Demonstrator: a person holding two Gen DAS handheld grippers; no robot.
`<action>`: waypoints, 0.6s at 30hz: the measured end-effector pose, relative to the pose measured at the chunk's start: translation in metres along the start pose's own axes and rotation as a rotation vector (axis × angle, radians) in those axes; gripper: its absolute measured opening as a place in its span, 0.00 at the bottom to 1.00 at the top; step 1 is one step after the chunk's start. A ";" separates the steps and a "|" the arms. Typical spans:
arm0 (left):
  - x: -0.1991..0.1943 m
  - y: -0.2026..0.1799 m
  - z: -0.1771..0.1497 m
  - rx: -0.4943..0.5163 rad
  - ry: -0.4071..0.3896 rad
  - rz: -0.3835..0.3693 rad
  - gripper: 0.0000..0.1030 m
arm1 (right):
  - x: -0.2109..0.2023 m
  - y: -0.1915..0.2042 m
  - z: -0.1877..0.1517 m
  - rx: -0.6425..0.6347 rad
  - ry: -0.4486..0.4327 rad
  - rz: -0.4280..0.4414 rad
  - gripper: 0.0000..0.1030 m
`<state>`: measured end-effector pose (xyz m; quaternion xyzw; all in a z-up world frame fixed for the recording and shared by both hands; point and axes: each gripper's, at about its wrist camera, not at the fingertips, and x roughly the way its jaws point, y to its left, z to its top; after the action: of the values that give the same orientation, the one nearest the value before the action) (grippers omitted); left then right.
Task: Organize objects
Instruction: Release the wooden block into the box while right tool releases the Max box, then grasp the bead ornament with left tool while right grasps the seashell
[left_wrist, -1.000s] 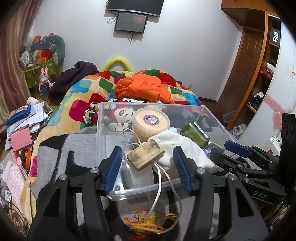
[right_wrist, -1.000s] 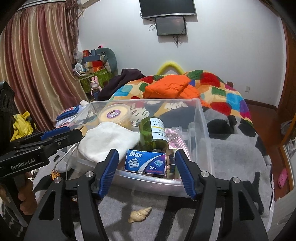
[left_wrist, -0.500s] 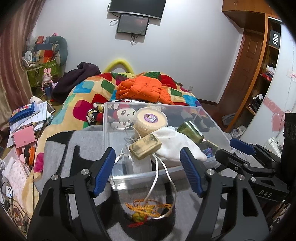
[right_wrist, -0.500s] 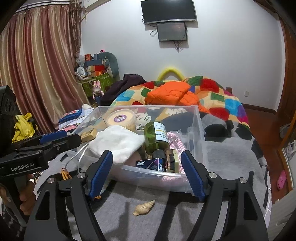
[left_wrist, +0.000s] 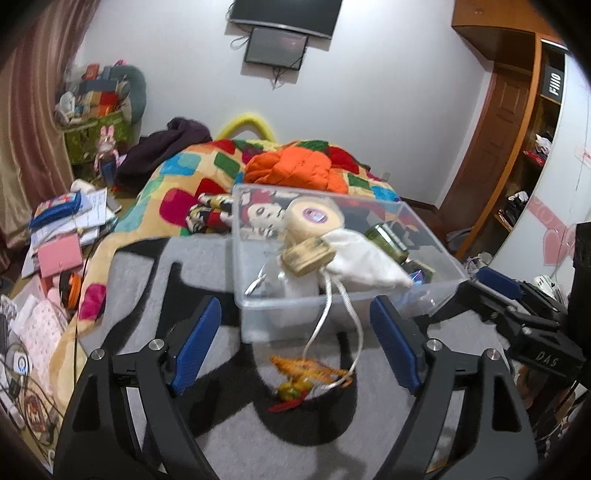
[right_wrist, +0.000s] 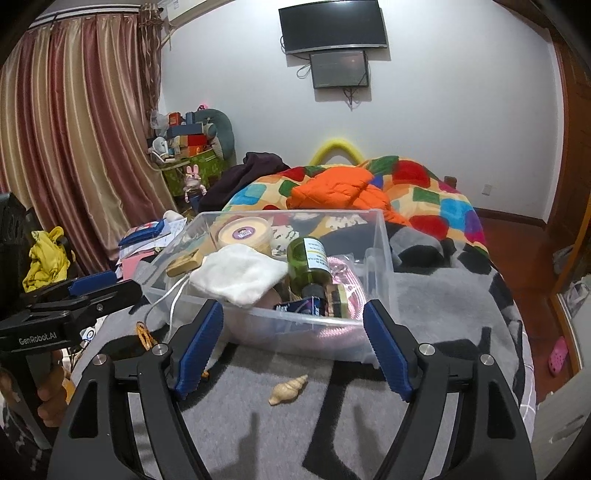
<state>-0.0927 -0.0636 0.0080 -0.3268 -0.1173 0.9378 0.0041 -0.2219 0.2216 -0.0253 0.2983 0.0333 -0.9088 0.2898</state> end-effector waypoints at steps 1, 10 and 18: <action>0.001 0.002 -0.002 -0.007 0.009 0.003 0.80 | -0.001 -0.001 -0.001 0.004 0.002 -0.003 0.73; 0.008 0.001 -0.027 0.016 0.074 0.024 0.80 | 0.002 -0.008 -0.015 0.026 0.037 -0.011 0.73; 0.027 -0.006 -0.043 0.018 0.139 0.012 0.80 | 0.016 -0.010 -0.029 0.049 0.096 -0.010 0.73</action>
<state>-0.0878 -0.0459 -0.0400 -0.3916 -0.1065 0.9139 0.0096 -0.2228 0.2286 -0.0597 0.3486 0.0262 -0.8953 0.2760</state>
